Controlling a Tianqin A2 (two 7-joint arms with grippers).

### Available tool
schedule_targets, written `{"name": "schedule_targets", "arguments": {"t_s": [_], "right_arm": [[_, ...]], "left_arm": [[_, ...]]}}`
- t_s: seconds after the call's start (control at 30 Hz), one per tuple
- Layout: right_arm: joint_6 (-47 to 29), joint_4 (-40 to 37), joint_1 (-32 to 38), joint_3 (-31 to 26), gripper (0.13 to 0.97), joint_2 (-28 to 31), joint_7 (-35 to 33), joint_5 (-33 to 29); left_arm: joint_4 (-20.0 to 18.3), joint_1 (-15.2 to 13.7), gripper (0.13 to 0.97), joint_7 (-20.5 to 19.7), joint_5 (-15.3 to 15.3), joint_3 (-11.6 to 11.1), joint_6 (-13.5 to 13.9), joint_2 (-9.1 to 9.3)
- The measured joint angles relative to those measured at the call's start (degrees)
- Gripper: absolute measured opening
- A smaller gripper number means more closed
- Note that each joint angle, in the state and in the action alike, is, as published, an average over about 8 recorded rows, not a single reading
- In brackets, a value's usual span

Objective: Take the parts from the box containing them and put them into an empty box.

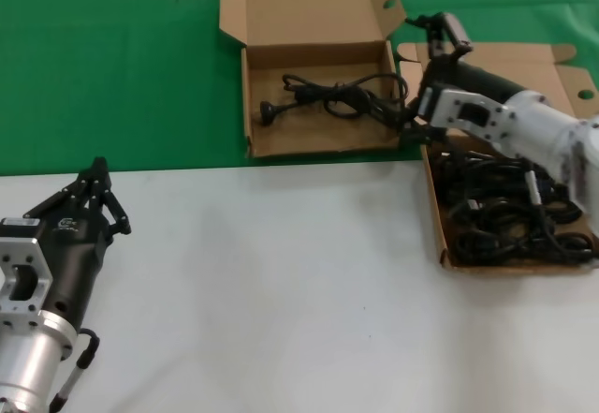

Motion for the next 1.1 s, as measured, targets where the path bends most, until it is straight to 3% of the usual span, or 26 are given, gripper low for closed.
{"name": "schedule_targets", "arguments": {"t_s": [0.1, 0.23, 0.47, 0.8, 1.1], "right_arm": [[0.5, 6.8, -3.1, -0.9, 0.844, 2.9, 6.1, -2.3], [1.2, 14.8, -7.2, -1.3, 0.844, 6.8, 13.2, -4.8], [2.4, 24.7, -13.2, -0.5, 0.926, 12.1, 21.3, -7.0], [3.9, 33.0, -20.2, 1.5, 0.966, 17.1, 26.8, -8.0], [4.4, 34.6, -21.8, 2.0, 0.966, 17.8, 27.7, -8.0]], "left_arm": [[0.0, 0.0, 0.139, 0.0, 0.0, 0.0, 0.0, 0.0], [0.0, 0.0, 0.139, 0.0, 0.0, 0.0, 0.0, 0.0], [0.0, 0.0, 0.139, 0.0, 0.0, 0.0, 0.0, 0.0], [0.0, 0.0, 0.139, 0.0, 0.0, 0.0, 0.0, 0.0], [0.0, 0.0, 0.148, 0.0, 0.0, 0.0, 0.0, 0.0]]}}
